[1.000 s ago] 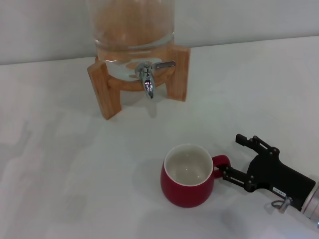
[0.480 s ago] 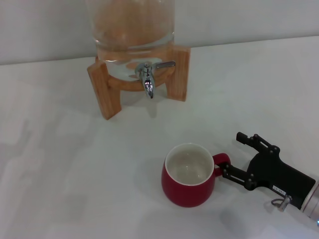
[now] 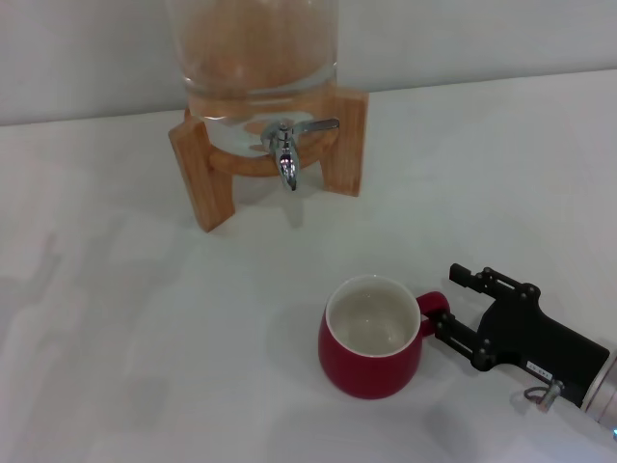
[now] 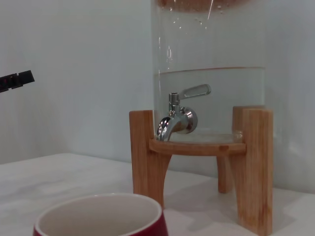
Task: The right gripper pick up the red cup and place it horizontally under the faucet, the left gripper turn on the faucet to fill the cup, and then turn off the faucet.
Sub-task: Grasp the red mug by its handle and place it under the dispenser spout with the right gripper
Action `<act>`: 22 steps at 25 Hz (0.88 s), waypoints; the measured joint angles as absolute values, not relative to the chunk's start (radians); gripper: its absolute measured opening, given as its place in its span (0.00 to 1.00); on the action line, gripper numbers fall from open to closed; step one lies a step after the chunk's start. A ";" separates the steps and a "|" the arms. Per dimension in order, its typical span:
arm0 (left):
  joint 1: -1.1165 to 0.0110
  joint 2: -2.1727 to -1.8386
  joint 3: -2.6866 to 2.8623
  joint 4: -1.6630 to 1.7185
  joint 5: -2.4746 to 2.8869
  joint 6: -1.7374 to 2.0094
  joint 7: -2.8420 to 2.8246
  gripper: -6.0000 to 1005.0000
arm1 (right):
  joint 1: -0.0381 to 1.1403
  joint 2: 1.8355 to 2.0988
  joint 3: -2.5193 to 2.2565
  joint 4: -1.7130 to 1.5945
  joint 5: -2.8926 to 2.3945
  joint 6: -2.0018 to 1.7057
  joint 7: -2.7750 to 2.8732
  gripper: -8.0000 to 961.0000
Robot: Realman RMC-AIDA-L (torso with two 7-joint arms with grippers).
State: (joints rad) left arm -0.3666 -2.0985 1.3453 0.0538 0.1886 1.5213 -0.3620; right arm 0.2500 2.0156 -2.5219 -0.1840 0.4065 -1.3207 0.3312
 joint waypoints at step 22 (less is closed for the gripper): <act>-0.367 -2.098 1.345 0.051 0.189 1.522 -0.362 0.88 | 0.250 2.016 -2.522 -0.184 0.413 -1.319 0.332 0.18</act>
State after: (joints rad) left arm -0.3666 -2.0985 1.3453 0.0506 0.1886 1.5217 -0.3620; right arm 0.2500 2.0157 -2.5218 -0.1840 0.4127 -1.3187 0.3316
